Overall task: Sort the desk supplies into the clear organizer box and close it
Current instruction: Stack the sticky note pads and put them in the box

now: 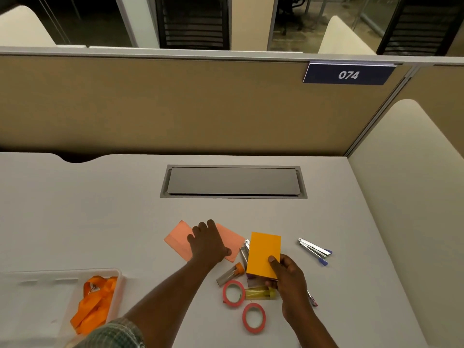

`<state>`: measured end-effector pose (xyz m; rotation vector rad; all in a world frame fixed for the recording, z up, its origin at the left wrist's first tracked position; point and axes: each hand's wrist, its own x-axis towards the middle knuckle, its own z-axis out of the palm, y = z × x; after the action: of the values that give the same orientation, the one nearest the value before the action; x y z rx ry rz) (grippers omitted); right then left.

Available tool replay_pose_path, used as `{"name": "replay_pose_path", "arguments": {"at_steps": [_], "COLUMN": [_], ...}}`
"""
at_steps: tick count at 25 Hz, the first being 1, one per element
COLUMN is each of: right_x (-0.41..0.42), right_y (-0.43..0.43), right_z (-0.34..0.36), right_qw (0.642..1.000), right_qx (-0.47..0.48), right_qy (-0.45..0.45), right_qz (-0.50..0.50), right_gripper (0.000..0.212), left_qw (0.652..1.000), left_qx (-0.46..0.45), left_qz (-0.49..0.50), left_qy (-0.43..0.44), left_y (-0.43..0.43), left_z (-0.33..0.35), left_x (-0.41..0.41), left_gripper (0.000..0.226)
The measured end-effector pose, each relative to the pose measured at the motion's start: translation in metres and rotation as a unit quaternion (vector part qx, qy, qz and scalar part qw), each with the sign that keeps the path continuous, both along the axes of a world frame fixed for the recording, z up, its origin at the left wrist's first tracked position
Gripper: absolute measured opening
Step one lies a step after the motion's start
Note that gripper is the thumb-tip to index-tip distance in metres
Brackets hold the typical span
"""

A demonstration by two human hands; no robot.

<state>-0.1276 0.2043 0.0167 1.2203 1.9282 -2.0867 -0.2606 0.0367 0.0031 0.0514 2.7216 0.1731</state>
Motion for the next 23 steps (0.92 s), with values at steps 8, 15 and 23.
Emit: {"name": "replay_pose_path", "arguments": {"at_steps": [8, 15, 23], "right_x": [-0.002, -0.002, -0.006], "right_y": [-0.010, -0.015, -0.014], "right_z": [0.006, 0.009, 0.013], "right_qw": [1.000, 0.999, 0.999], "right_qx": [-0.022, -0.027, 0.000], "right_qy": [-0.005, -0.008, -0.036], "right_qz": [0.013, 0.016, 0.023], "right_gripper": [0.008, 0.009, 0.009], "left_qw": [0.996, 0.995, 0.958], "left_qx": [0.026, 0.058, 0.254], "left_qz": [0.078, 0.076, 0.094], "left_qy": [-0.046, -0.025, 0.090], "left_y": [-0.005, -0.001, -0.006], "left_z": [0.003, 0.004, 0.038], "left_x": [-0.005, 0.001, 0.002], "left_gripper": [0.091, 0.086, 0.013]}}
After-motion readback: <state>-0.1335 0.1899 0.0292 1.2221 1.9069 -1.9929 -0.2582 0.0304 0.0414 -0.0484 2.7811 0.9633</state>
